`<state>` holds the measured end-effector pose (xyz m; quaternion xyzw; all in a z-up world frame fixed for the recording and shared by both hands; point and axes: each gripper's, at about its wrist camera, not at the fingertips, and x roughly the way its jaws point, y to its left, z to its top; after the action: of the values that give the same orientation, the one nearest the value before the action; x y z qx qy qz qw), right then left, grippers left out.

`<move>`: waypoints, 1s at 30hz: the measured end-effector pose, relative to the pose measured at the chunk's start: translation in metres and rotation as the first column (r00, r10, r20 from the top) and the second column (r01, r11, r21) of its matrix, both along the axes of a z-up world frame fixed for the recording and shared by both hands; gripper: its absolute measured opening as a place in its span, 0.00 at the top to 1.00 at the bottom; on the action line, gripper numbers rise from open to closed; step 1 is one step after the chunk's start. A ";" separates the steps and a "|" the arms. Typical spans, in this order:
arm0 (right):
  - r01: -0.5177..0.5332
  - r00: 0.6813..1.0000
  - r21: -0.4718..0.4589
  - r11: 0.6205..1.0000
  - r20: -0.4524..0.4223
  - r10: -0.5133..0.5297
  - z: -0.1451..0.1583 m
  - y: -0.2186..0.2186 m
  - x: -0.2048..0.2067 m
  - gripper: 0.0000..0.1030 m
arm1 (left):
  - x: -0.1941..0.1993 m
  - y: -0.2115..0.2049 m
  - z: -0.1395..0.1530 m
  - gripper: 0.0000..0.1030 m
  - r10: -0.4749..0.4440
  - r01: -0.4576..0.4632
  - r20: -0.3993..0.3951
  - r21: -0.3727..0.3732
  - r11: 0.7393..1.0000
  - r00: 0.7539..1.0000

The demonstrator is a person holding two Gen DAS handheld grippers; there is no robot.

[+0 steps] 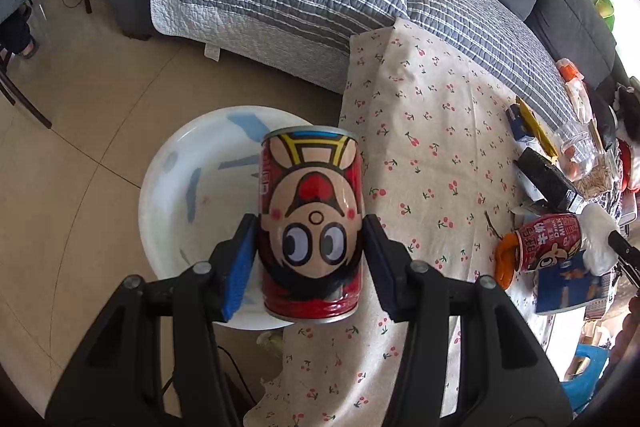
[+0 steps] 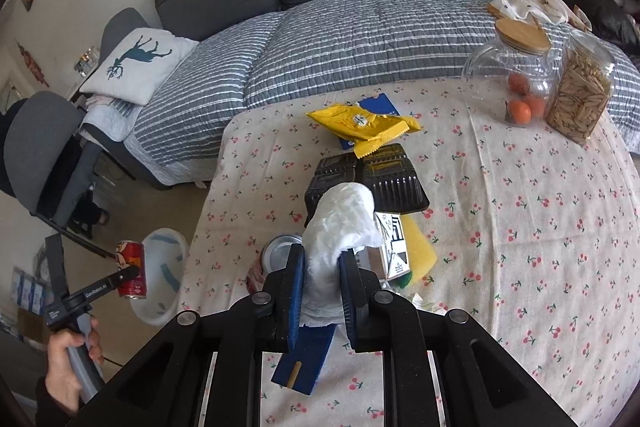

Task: Collect trash
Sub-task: 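Drop the red can into the bin with the left tool while the right tool grasps tissue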

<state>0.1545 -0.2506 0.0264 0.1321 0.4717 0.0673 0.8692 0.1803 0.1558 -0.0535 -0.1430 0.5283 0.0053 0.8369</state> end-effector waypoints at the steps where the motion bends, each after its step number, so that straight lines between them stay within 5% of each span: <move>1: 0.008 1.000 0.002 1.000 -0.019 -0.008 -0.005 -0.003 0.001 0.82 | 0.000 0.000 0.000 0.47 -0.001 0.001 0.001 0.000 1.000 1.000; 8: 0.043 0.992 0.052 0.998 -0.117 -0.037 -0.033 -0.022 0.006 0.79 | -0.005 0.001 0.003 0.47 -0.011 0.011 0.008 -0.006 1.000 1.000; 10: 0.025 0.993 0.031 0.999 -0.113 -0.021 -0.034 -0.018 0.006 0.91 | -0.005 0.001 0.004 0.47 -0.015 0.015 0.014 -0.005 1.000 1.000; 19: -0.086 0.996 0.077 0.993 0.042 0.083 0.008 0.023 -0.013 0.94 | 0.004 0.016 -0.017 0.47 0.006 -0.006 0.000 0.044 0.999 1.000; 25: -0.176 0.984 0.108 0.979 0.054 0.171 0.006 0.071 -0.013 0.94 | 0.007 0.025 -0.035 0.47 0.029 -0.027 -0.047 0.038 0.999 0.998; 30: -0.254 0.967 0.111 0.961 0.036 0.252 -0.006 0.120 -0.009 0.94 | -0.005 0.028 -0.018 0.20 0.028 -0.028 0.002 0.092 0.995 1.000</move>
<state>0.1453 -0.1308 0.0203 0.1196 0.4706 0.2063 0.8495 0.1755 0.1842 -0.0718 -0.1117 0.5252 0.0412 0.8426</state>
